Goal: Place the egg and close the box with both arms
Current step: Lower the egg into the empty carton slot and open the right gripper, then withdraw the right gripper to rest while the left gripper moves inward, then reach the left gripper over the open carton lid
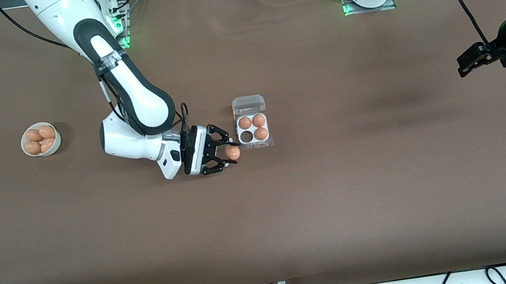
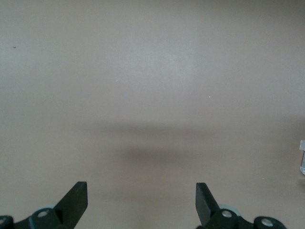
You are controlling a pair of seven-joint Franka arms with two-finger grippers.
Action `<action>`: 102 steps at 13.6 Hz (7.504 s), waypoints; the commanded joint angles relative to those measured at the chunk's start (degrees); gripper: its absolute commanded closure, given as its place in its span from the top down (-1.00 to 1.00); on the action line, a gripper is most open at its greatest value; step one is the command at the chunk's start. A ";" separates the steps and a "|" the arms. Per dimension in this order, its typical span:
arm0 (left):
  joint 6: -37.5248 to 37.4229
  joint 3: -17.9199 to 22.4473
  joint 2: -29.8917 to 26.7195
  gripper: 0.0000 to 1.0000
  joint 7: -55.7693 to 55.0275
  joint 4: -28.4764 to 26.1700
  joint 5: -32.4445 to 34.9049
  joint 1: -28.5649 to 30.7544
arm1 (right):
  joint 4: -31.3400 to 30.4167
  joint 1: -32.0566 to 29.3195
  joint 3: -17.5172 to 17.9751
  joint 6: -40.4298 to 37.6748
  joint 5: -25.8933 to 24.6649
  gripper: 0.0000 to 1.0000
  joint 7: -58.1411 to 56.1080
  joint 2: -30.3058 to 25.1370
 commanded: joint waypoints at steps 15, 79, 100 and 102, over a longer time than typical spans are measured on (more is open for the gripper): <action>-0.73 -0.29 0.59 1.00 0.04 0.94 0.53 0.29 | -1.33 1.64 0.02 -8.54 14.21 -0.58 -29.36 4.04; -6.69 -0.47 13.85 -0.63 -11.63 1.64 -10.68 -10.96 | 7.28 -27.37 -1.65 -47.13 -83.44 1.00 108.44 -36.30; -9.43 -0.47 31.25 -1.00 -35.72 10.94 -32.17 -34.24 | 7.11 -26.93 -2.62 -44.31 -83.26 1.00 108.44 -35.16; -7.69 -0.47 33.72 -1.00 -38.44 13.33 -32.69 -36.26 | 7.11 -26.93 -2.62 -44.31 -83.26 1.00 108.44 -35.16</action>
